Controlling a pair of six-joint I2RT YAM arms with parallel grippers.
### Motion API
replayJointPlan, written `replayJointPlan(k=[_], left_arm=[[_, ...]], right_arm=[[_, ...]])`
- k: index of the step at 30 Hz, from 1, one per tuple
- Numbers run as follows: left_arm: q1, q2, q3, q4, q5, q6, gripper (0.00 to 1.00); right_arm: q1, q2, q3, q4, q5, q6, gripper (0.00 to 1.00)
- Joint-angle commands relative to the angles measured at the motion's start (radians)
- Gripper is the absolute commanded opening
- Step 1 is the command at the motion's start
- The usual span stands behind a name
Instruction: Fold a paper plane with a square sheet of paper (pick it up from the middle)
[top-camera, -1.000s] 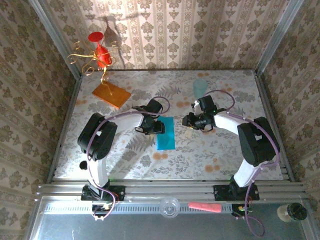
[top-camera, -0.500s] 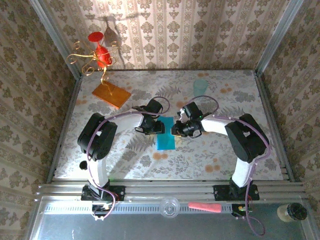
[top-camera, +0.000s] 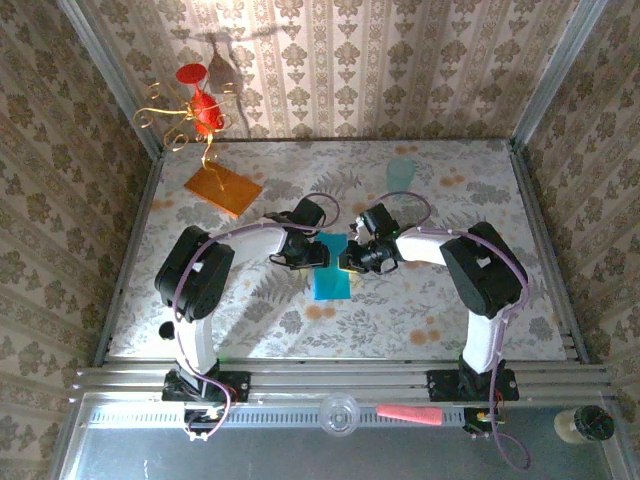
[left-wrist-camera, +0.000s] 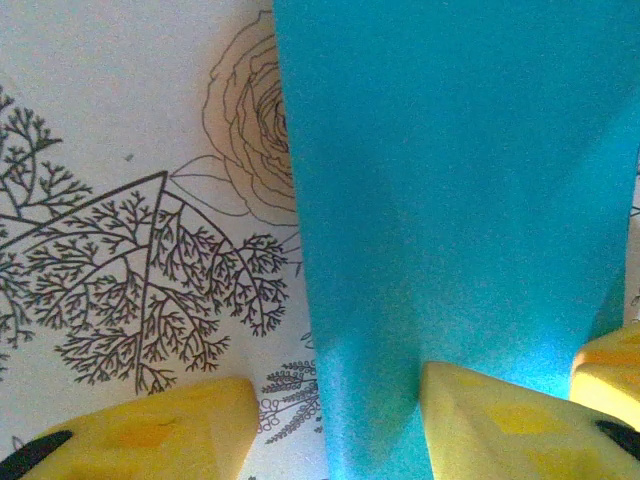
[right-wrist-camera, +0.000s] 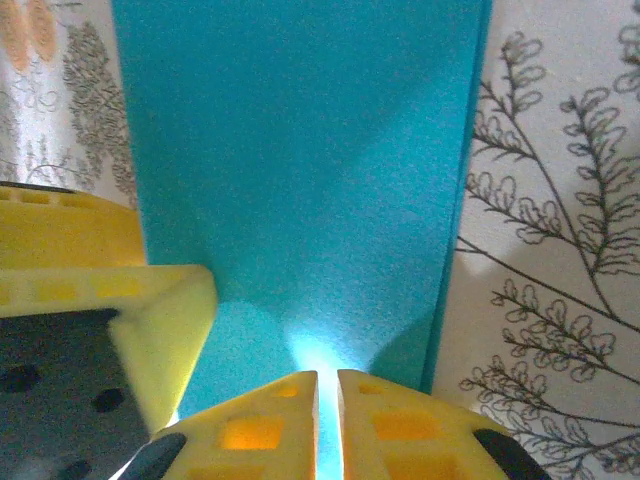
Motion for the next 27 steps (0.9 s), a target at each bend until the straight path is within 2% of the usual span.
replayJointPlan(k=[1,10,17,19,21,24,27], left_arm=[[-0.008,0.123,-0.074,0.036,0.003,0.008,0.52],[-0.005,0.046,-0.064,0.026,-0.019,0.013,0.52],[0.002,-0.171,-0.066,0.059,-0.068,-0.029,0.52],[0.007,-0.213,-0.084,0.092,-0.047,-0.04,0.51],[0.007,-0.232,-0.097,0.139,0.036,-0.032,0.5],[0.001,-0.217,-0.111,0.201,0.14,-0.052,0.41],[-0.006,-0.188,-0.124,0.247,0.185,-0.09,0.29]], right_arm=[[0.003,0.024,0.028,-0.036,0.003,-0.005,0.15],[-0.009,0.062,-0.009,-0.121,0.046,-0.043,0.15],[-0.013,0.115,-0.003,-0.214,0.108,-0.097,0.13],[-0.015,0.125,-0.001,-0.219,0.114,-0.101,0.13],[-0.015,0.134,-0.001,-0.219,0.12,-0.102,0.13],[-0.015,0.141,-0.002,-0.217,0.126,-0.102,0.12],[-0.014,0.139,-0.011,-0.212,0.138,-0.099,0.11]])
